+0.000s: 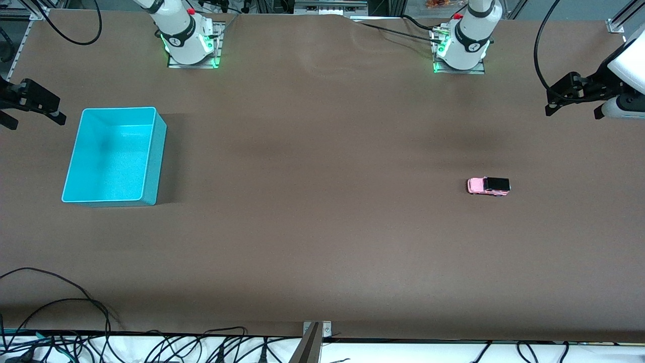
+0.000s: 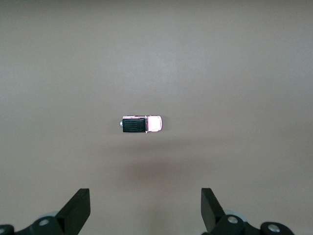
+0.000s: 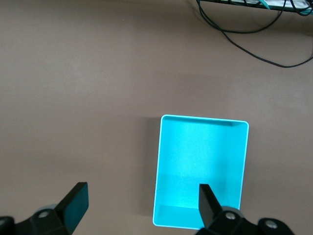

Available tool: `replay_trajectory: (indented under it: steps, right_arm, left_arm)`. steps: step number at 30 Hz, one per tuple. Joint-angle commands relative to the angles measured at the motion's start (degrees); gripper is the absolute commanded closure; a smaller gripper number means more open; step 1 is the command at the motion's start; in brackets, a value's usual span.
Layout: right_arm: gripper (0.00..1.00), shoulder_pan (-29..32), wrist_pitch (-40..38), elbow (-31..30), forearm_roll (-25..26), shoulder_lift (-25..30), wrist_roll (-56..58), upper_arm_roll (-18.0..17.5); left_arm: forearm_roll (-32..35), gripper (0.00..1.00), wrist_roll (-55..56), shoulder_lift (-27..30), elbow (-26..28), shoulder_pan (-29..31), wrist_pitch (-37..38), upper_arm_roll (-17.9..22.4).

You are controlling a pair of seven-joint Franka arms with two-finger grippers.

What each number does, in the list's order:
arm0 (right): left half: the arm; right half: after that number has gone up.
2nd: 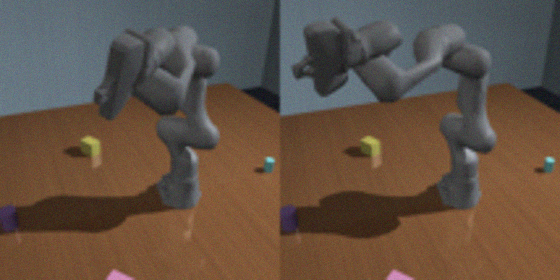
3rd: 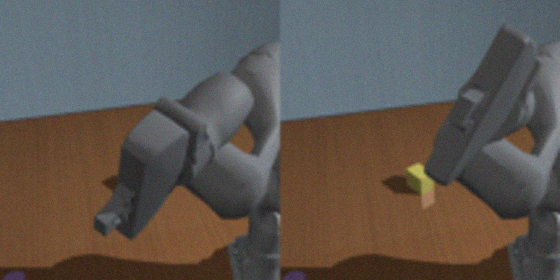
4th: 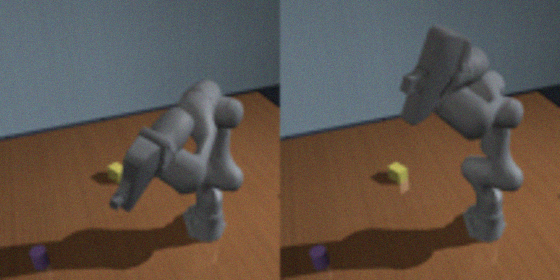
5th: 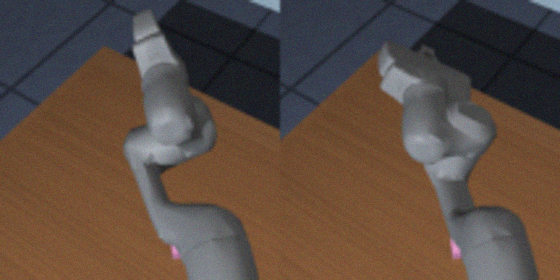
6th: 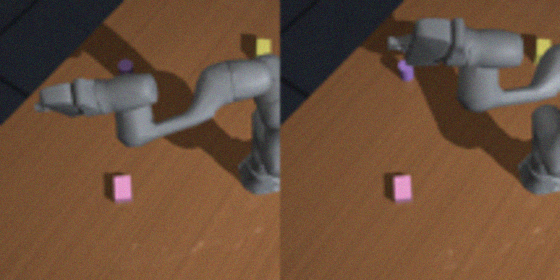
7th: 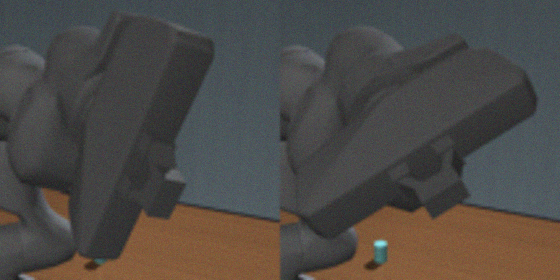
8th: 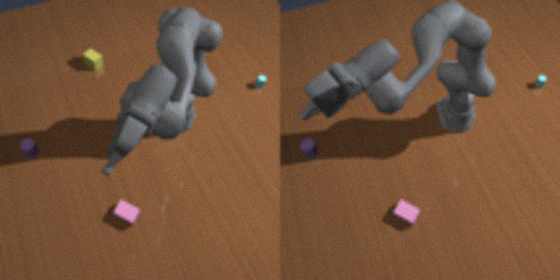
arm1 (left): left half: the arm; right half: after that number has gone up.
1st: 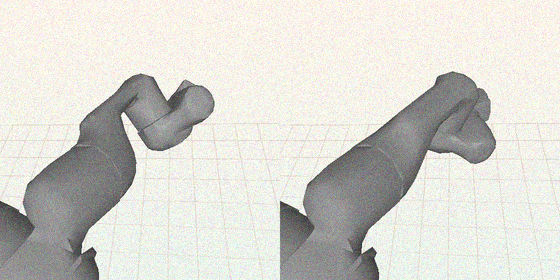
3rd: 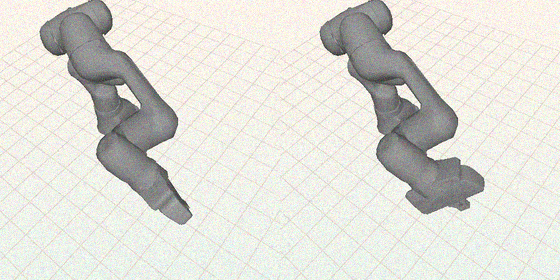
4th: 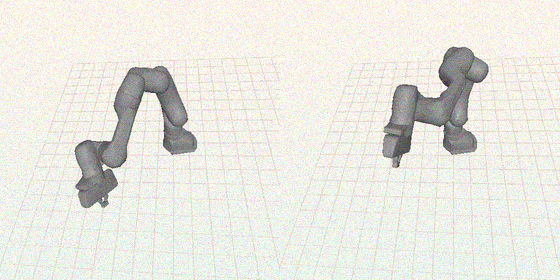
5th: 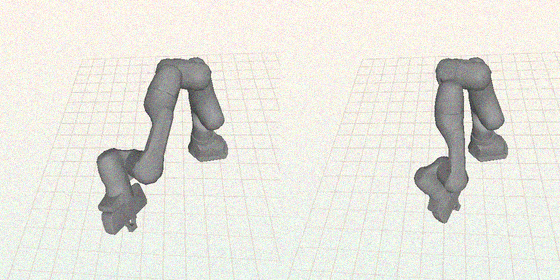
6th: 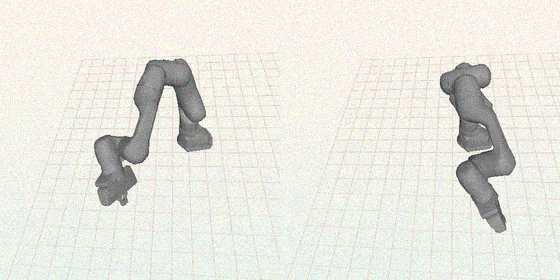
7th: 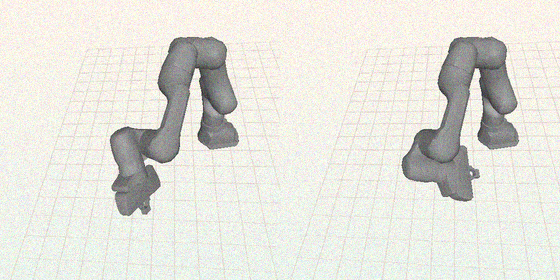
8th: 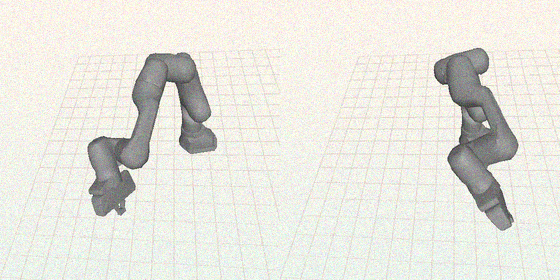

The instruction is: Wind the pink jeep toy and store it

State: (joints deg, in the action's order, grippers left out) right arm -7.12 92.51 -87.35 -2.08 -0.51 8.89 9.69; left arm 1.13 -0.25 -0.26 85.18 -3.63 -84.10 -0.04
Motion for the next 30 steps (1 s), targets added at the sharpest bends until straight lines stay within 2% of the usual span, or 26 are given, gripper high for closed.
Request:
replay_trajectory:
  steps: [1,30]
  right_arm:
    - [0.00,0.2,-1.4,0.7,-0.1,0.1,-0.6,0.1]
    - [0.00,0.0,-2.6,1.1,0.6,0.1,-0.6,0.0]
  left_arm:
    - [-1.4,0.00,0.2,-0.7,-1.7,0.3,1.4,0.0]
    - [-1.4,0.00,0.4,-0.7,-1.8,0.3,1.3,0.0]
